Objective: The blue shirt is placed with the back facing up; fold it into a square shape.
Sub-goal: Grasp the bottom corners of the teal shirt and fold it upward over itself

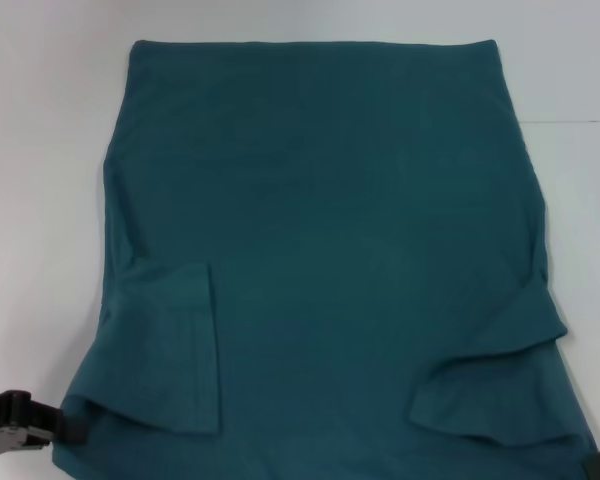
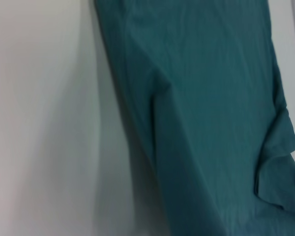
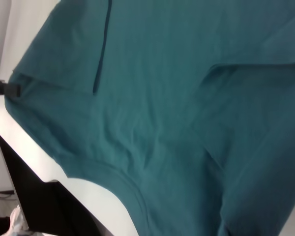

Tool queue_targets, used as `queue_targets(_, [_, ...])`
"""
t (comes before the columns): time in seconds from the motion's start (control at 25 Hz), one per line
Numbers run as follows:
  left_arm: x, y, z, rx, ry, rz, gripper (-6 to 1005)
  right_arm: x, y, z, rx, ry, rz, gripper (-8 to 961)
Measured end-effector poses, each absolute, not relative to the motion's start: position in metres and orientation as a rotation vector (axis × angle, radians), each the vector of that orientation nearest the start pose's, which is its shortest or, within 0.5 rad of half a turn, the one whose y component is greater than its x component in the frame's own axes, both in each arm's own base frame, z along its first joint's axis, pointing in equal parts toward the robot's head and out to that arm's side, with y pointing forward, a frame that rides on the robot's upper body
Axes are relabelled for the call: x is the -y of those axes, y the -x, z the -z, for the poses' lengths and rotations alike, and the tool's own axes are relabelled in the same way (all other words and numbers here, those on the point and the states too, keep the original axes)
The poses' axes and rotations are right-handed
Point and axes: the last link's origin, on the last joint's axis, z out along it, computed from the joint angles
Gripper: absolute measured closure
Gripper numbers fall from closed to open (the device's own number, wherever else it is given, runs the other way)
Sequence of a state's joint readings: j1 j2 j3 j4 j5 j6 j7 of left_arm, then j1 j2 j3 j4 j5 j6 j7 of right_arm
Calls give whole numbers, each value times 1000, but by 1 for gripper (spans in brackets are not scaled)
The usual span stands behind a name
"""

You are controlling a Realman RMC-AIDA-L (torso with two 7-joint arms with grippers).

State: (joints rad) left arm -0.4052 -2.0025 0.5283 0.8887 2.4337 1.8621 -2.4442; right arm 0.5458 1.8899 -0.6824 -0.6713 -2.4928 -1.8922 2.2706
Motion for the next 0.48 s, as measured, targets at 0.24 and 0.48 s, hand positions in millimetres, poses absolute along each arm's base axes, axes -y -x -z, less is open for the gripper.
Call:
queue_targets(0.24, [-300,312,-55,2110,2240,311,971,-312,-307,-70,-1903,2490,-183,891])
queue_targets(0.48, [-366,287,-52,2011,2112,365,971,-366,-292,-79,-1791,2291,-354,886])
